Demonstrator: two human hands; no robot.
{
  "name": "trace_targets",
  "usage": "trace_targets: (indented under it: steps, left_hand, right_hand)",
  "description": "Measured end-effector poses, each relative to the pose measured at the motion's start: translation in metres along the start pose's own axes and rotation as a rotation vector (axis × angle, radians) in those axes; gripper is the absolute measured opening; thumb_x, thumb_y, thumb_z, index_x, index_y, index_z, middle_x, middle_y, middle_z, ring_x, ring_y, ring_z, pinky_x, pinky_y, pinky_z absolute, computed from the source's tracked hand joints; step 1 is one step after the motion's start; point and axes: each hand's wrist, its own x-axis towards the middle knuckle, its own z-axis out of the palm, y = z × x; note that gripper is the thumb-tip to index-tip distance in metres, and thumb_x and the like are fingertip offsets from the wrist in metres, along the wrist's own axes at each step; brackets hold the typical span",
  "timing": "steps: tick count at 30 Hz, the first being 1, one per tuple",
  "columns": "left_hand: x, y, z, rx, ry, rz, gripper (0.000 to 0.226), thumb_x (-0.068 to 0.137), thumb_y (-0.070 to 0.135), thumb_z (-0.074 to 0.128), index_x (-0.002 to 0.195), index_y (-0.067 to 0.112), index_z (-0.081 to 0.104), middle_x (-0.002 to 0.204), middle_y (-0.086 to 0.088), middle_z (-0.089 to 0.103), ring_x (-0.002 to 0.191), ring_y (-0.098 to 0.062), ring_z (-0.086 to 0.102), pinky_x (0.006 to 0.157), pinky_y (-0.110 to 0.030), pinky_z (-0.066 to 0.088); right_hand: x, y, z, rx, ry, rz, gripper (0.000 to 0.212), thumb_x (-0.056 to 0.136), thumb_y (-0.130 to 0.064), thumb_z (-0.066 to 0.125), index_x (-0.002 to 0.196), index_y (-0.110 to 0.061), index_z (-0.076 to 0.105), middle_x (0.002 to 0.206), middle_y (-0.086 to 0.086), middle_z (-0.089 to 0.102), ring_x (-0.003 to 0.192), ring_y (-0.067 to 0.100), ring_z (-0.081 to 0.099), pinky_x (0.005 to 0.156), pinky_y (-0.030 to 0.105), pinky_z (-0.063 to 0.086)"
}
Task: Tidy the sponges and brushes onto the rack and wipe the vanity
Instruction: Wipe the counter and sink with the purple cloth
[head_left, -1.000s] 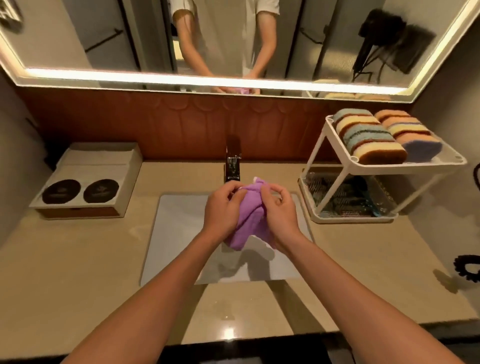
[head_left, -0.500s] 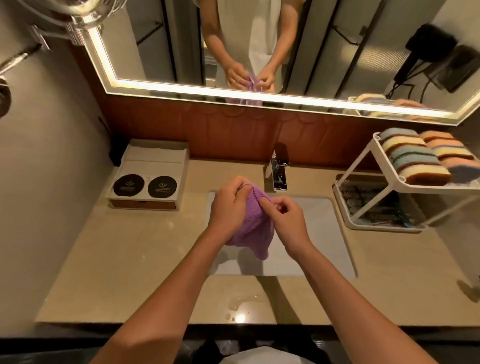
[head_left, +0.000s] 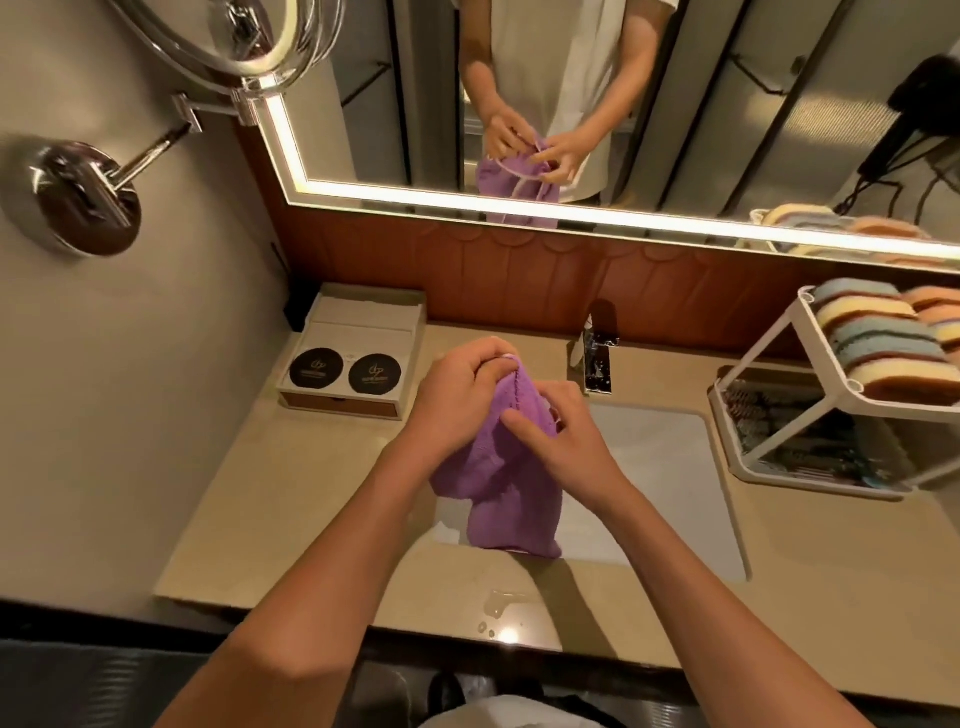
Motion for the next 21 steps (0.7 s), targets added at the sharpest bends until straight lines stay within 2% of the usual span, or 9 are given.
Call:
trace_targets:
  steps: [3,6,9,13,15,17,19,21]
  left_hand:
    - [-0.001,0.006,-0.003,0.097,-0.017,0.004,0.016,0.095,0.028,0.054,0.089,0.033,0.068,0.091,0.014,0.071,0.090,-0.009,0.064,0.086,-0.038,0.052]
    - [0.000,0.009,-0.004,0.135,-0.012,-0.026,0.015,0.097,0.024,0.059,0.091,0.028,0.072,0.094,0.010,0.069,0.091,-0.009,0.062,0.087,-0.039,0.051]
    - [0.001,0.014,0.000,0.156,0.030,-0.037,0.014,0.096,0.023,0.061,0.091,0.028,0.073,0.095,0.010,0.068,0.093,-0.009,0.062,0.088,-0.038,0.051]
    - [0.001,0.017,0.005,0.129,0.025,-0.039,0.014,0.095,0.020,0.062,0.092,0.024,0.075,0.091,0.012,0.072,0.090,-0.006,0.064,0.088,-0.036,0.052]
    - [0.003,0.022,0.008,0.115,0.029,-0.021,0.015,0.096,0.017,0.061,0.091,0.022,0.074,0.090,0.013,0.071,0.089,-0.004,0.064,0.088,-0.035,0.052]
    - [0.005,0.026,0.007,0.093,0.034,-0.015,0.016,0.096,0.014,0.060,0.090,0.021,0.074,0.089,0.012,0.071,0.088,-0.004,0.064,0.087,-0.035,0.051]
    - [0.008,0.028,0.007,0.112,0.056,-0.021,0.017,0.097,0.018,0.058,0.090,0.025,0.073,0.088,0.015,0.072,0.089,-0.004,0.064,0.086,-0.036,0.052]
    - [0.008,0.028,0.005,0.163,0.082,-0.036,0.017,0.098,0.025,0.057,0.091,0.031,0.071,0.089,0.019,0.071,0.090,-0.003,0.064,0.084,-0.038,0.053]
  right_hand:
    - [0.002,0.004,-0.002,-0.051,0.002,-0.069,0.027,0.097,-0.051,0.062,0.120,-0.036,0.065,0.120,-0.006,0.052,0.120,0.009,0.048,0.100,0.029,0.045]
    - [0.005,0.009,-0.005,-0.036,0.091,-0.093,0.019,0.097,-0.048,0.064,0.111,-0.035,0.067,0.116,-0.010,0.058,0.116,0.011,0.052,0.094,0.030,0.048]
    - [0.004,0.005,-0.014,0.063,0.116,-0.093,0.012,0.097,-0.033,0.069,0.107,-0.028,0.067,0.107,-0.008,0.064,0.100,0.007,0.060,0.082,0.022,0.051]
    - [0.008,0.003,-0.029,0.095,-0.039,-0.067,0.009,0.096,-0.025,0.071,0.102,-0.020,0.066,0.094,-0.004,0.068,0.088,0.011,0.064,0.074,0.020,0.051]
    - [0.014,0.004,-0.036,0.080,-0.110,-0.050,0.014,0.096,-0.029,0.071,0.102,-0.017,0.066,0.092,0.001,0.068,0.083,0.011,0.063,0.073,0.023,0.050]
    - [0.018,0.005,-0.038,0.026,-0.176,-0.018,0.019,0.096,-0.036,0.070,0.104,-0.019,0.067,0.091,0.001,0.068,0.077,0.004,0.059,0.070,0.022,0.048]
    - [0.020,0.012,-0.040,-0.044,-0.243,0.017,0.021,0.095,-0.043,0.069,0.109,-0.028,0.068,0.096,-0.010,0.069,0.082,-0.003,0.061,0.075,0.019,0.048]
    - [0.022,0.024,-0.041,-0.079,-0.250,0.023,0.025,0.093,-0.049,0.068,0.114,-0.036,0.066,0.106,-0.016,0.068,0.097,-0.002,0.061,0.086,0.026,0.051]
